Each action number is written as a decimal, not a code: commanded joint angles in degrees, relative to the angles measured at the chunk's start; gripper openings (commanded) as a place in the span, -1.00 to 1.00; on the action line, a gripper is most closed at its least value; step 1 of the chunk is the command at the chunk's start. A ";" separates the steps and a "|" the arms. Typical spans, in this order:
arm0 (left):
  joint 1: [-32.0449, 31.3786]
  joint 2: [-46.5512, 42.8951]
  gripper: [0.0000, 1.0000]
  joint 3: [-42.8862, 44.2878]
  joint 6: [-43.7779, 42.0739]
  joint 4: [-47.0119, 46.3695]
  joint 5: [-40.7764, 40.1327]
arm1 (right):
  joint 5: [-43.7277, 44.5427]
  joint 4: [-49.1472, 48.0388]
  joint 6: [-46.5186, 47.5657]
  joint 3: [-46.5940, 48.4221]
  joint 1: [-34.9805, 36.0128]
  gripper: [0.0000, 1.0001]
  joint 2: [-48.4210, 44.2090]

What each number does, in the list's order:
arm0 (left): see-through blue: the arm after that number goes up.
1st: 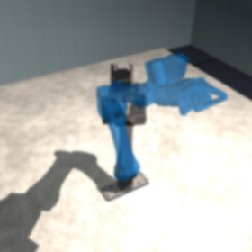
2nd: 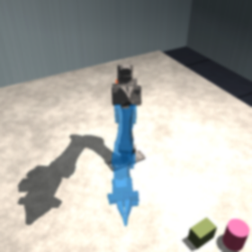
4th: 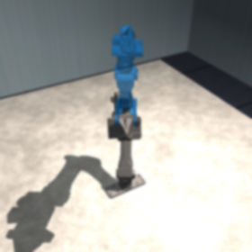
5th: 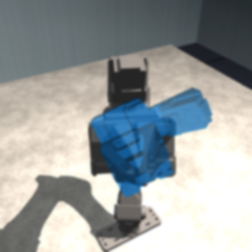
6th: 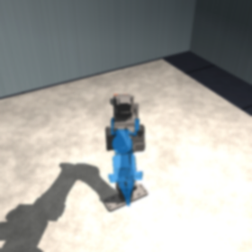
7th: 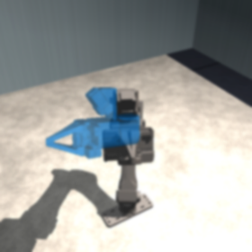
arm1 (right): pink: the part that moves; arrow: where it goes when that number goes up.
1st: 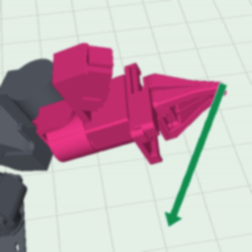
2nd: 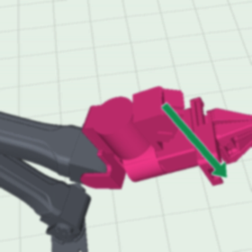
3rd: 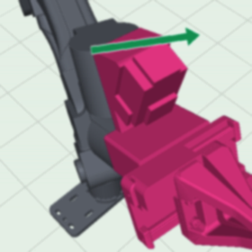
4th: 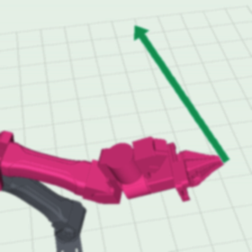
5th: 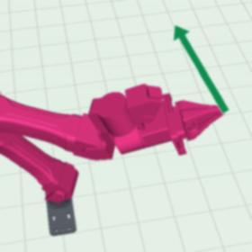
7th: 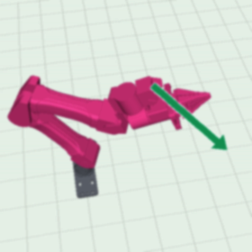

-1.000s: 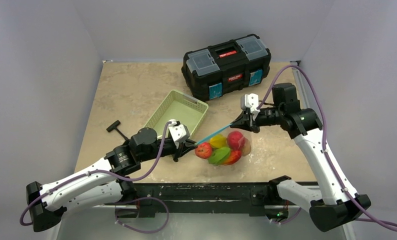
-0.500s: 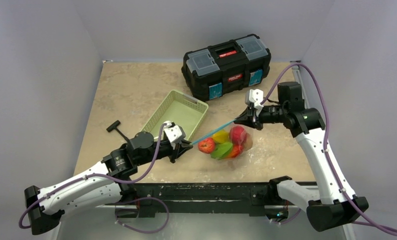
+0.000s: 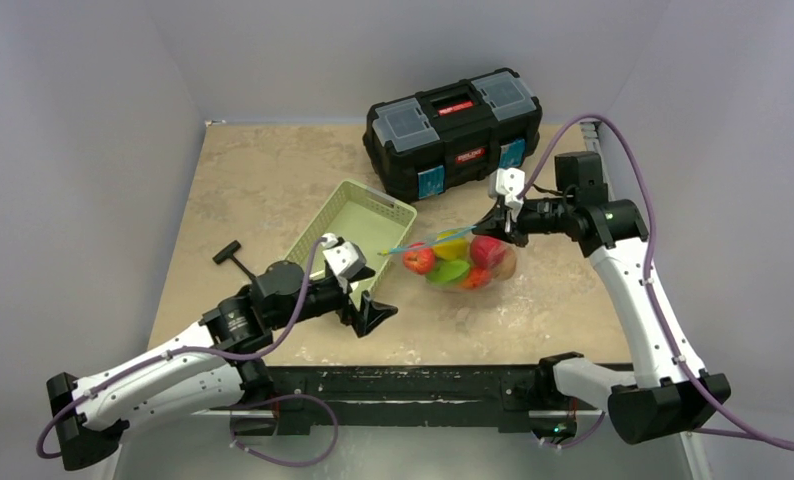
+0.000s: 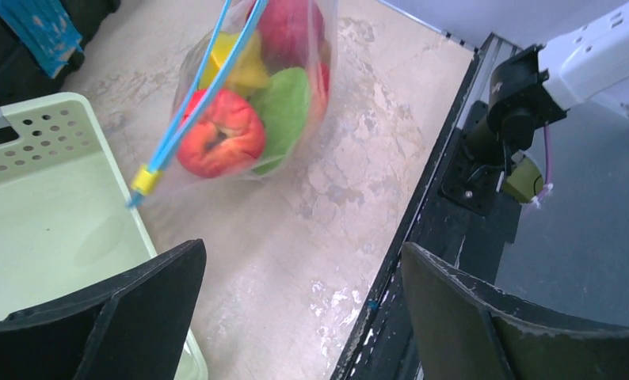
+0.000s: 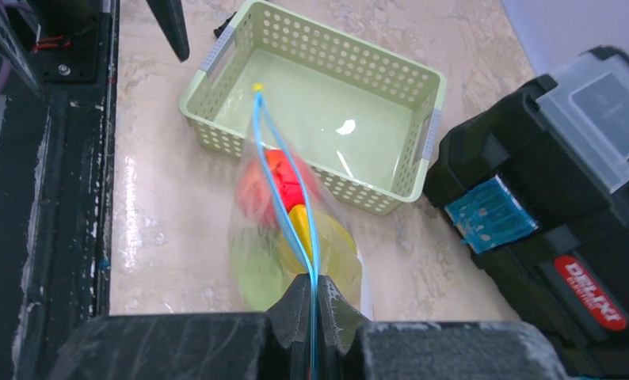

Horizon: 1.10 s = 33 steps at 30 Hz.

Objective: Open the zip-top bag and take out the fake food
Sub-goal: Unzip the zipper food storage bag at the center of the board, then open the zipper of the food storage bag at the center of the board.

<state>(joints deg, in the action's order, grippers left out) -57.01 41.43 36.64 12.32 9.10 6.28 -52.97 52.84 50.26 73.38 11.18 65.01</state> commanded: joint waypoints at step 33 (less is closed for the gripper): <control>1.58 9.27 0.81 7.61 10.79 -1.61 -0.90 | -7.96 11.51 22.29 -8.32 -0.11 -0.97 -1.19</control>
<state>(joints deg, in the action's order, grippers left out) -56.21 48.93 40.29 21.21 9.34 4.51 -57.93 66.00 73.60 66.24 11.18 66.39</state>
